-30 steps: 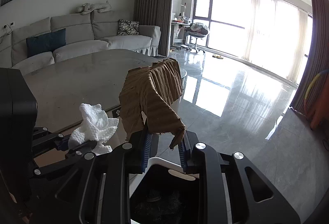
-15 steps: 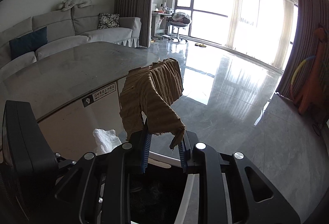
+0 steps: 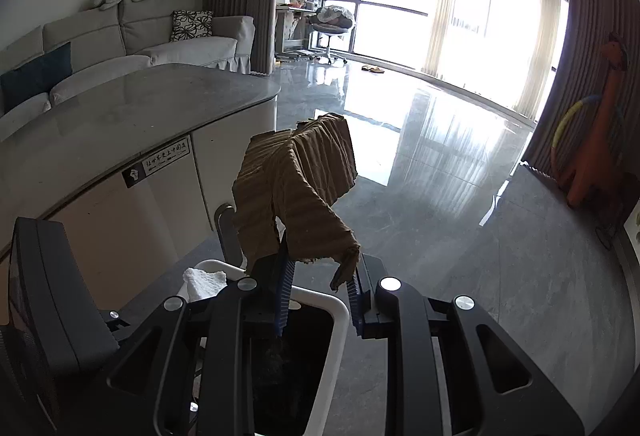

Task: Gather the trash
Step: 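Carry the white tissue and brown cardboard over the white trash bin, then open the left gripper over the bin while the right lowers the cardboard inside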

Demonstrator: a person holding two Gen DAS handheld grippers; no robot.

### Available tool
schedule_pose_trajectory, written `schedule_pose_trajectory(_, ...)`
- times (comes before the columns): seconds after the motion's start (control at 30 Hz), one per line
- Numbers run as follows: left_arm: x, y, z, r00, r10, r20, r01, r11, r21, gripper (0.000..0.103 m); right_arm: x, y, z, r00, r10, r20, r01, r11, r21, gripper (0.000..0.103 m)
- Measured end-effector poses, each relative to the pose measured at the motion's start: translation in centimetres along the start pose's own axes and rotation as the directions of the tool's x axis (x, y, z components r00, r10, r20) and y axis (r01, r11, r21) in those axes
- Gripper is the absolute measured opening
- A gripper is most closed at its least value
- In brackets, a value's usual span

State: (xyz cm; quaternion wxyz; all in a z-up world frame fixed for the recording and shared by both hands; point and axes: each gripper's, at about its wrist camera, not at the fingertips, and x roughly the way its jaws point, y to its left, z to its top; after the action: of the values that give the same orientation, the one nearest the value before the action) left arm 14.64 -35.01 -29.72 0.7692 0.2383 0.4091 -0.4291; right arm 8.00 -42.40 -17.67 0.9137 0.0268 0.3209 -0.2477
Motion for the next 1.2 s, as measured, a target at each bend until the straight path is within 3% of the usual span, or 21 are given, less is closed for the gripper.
schedule_pose_trajectory(0.03,0.2,-0.1,0.0,1.000,-0.005,-0.005,0.005,1.000,0.002,0.018,0.0,0.0,-0.1,1.000,-0.001,-0.004,0.001,1.000,-0.002,0.025)
schedule_pose_trajectory(0.1,0.9,-0.3,0.1,0.999,-0.021,-0.032,0.021,1.000,0.007,0.047,0.3,-0.6,-0.3,1.000,0.000,-0.009,0.000,1.000,0.000,0.025)
schedule_pose_trajectory(0.13,1.1,-0.2,0.1,0.999,-0.025,-0.047,0.026,1.000,0.009,0.090,0.4,-0.8,-0.3,1.000,-0.001,-0.012,0.001,1.000,-0.001,0.025)
schedule_pose_trajectory(0.17,1.2,-0.2,0.1,0.999,-0.013,-0.031,0.013,1.000,0.005,0.099,0.6,-0.9,-0.4,1.000,-0.002,-0.015,0.002,1.000,-0.002,0.025)
schedule_pose_trajectory(0.33,1.3,-0.6,0.0,0.998,0.061,-0.018,-0.060,0.997,0.047,0.099,0.8,-1.4,-0.3,1.000,-0.003,-0.022,0.003,1.000,0.008,0.025)
schedule_pose_trajectory(0.6,-1.0,1.4,0.3,0.990,0.136,0.044,-0.137,0.991,0.008,0.099,1.0,-0.8,-0.5,0.999,0.012,-0.034,-0.012,1.000,-0.003,0.026)
schedule_pose_trajectory(0.7,-2.6,3.3,0.6,0.981,0.180,0.077,-0.177,0.983,-0.038,0.099,1.3,-0.2,-0.8,0.998,0.032,-0.050,-0.033,0.999,-0.020,0.026)
schedule_pose_trajectory(0.93,-6.5,8.2,1.1,0.969,0.211,0.125,-0.181,0.960,-0.215,0.099,3.0,3.0,-2.8,0.986,0.089,-0.142,-0.106,0.988,-0.115,0.026)
schedule_pose_trajectory(1.2,-8.3,10.0,1.5,0.961,0.235,0.146,-0.189,0.944,-0.272,0.099,4.8,5.3,-5.4,0.964,0.101,-0.245,-0.146,0.974,-0.172,0.027)
